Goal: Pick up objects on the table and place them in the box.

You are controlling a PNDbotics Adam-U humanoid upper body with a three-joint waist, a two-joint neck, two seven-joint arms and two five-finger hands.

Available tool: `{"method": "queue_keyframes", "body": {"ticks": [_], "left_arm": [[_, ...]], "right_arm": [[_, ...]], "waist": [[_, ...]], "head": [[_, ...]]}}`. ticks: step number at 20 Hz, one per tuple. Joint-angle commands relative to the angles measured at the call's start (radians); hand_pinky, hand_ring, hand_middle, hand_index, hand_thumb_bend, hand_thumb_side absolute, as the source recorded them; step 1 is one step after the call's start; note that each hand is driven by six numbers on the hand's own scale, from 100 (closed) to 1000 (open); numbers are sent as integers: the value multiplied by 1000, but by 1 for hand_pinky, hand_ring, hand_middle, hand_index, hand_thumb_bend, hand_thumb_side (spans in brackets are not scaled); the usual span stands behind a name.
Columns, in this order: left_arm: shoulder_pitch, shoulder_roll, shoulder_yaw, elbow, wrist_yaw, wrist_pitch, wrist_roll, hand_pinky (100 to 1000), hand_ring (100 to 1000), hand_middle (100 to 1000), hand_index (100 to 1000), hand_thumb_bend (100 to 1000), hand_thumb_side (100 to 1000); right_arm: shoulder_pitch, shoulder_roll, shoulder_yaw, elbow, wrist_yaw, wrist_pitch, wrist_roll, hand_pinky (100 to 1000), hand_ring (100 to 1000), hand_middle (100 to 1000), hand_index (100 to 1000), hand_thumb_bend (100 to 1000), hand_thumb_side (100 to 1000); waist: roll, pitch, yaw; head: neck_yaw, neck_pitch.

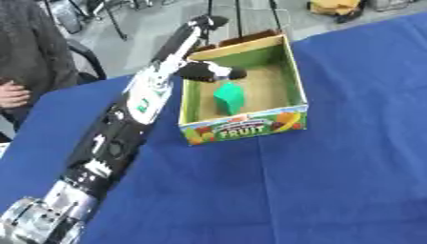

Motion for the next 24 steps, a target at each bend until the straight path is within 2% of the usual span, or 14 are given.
{"method": "queue_keyframes", "body": {"ticks": [1, 3, 4, 5, 6, 7, 12, 17, 24], "left_arm": [[57, 61, 34, -164, 153, 11, 38, 742, 842, 777, 864, 1000, 701], [129, 52, 44, -260, 253, 17, 57, 718, 835, 769, 855, 917, 720], [169, 45, 47, -307, 296, 18, 64, 717, 835, 769, 854, 906, 725], [218, 32, 52, -356, 337, 16, 69, 704, 831, 765, 848, 841, 769], [275, 17, 59, -406, 379, 14, 76, 696, 828, 763, 843, 802, 789], [325, 2, 67, -448, 412, 19, 83, 693, 828, 761, 841, 783, 800], [509, -78, 86, -593, 487, 18, 96, 680, 822, 756, 836, 696, 846], [597, -177, 93, -619, 509, 5, 101, 664, 812, 746, 832, 679, 898], [657, -266, 104, -605, 529, -27, 104, 648, 797, 729, 822, 671, 976]], "right_arm": [[3, -11, -11, -7, -15, -2, -9, 814, 684, 619, 719, 100, 985], [10, -8, -14, -6, -18, -2, -12, 814, 684, 619, 720, 100, 981], [12, -7, -15, -6, -19, -2, -13, 814, 684, 619, 720, 100, 980], [11, -5, -15, -7, -21, -3, -14, 814, 684, 619, 720, 100, 975], [9, -4, -13, -7, -24, -3, -13, 814, 684, 619, 720, 100, 952], [8, -4, -12, -8, -28, -3, -12, 814, 684, 619, 720, 100, 969], [7, -7, -16, -14, -39, -5, -17, 814, 683, 619, 722, 100, 960], [3, -5, -13, -19, -48, -6, -14, 814, 683, 619, 724, 100, 954], [-6, -7, -13, -25, -45, -4, -21, 813, 682, 618, 725, 100, 957]], "waist": [[-34, -28, 32], [-48, -33, 70], [-54, -35, 88], [-60, -36, 106], [-65, -38, 120], [-69, -40, 132], [-84, -45, 179], [-93, -45, 194], [-95, -26, 196]], "head": [[-27, 16], [-45, 30], [-53, 37], [-62, 45], [-69, 50], [-76, 53], [-106, 68], [-131, 73], [-179, 67]]}}
